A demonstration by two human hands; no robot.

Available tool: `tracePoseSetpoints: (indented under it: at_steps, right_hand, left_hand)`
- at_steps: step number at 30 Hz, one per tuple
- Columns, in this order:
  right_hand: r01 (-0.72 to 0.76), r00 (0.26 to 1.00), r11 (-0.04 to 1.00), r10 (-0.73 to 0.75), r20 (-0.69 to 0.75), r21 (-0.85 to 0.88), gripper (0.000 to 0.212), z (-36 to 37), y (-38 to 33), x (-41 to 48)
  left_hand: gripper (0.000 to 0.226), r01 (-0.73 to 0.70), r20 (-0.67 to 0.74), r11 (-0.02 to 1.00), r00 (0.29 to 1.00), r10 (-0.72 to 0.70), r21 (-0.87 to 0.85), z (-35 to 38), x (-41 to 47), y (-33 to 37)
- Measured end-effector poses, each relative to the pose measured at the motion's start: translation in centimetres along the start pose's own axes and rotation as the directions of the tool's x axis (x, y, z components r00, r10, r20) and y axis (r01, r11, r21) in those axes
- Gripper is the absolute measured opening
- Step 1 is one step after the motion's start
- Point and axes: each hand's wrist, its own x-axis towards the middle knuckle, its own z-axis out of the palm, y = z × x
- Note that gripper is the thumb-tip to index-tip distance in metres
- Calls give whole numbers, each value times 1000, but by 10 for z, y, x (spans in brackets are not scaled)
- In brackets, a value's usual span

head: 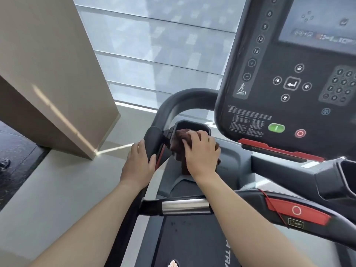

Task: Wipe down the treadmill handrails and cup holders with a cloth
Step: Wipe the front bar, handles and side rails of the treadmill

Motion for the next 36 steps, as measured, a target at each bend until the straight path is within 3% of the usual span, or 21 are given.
tracePoseSetpoints:
  at_steps: [7, 11, 13, 19, 26, 31, 36]
  right_hand:
    - [-53, 986, 998, 50, -158, -15, 30, -19, 1, 27]
    - [-199, 980, 979, 197, 40, 42, 30, -9, 10, 22]
    - [-223, 974, 970, 218, 61, 97, 29, -9, 9, 22]
    - [-169, 984, 972, 158, 79, 165, 25, -21, 12, -5]
    - [-45, 996, 989, 55, -63, 142, 29, -28, -14, 60]
    - [44, 989, 999, -41, 143, -16, 32, -2, -21, 83]
    - [38, 977, 996, -20, 211, -79, 33, -14, -12, 80]
  left_hand:
    - [59, -12, 7, 1000, 1000, 12, 6, 2, 3, -2]
    - [60, -24, 13, 1000, 1000, 23, 4, 2, 3, -5]
    - [60, -31, 11, 999, 999, 31, 7, 2, 4, -5]
    - [59, -10, 14, 1000, 1000, 10, -8, 0, 3, -4]
    - [60, -15, 11, 1000, 1000, 15, -2, 2, 4, -4]
    - [60, -24, 9, 1000, 1000, 24, -3, 3, 5, -4]
    - [61, -23, 10, 1000, 1000, 23, 1, 4, 6, -7]
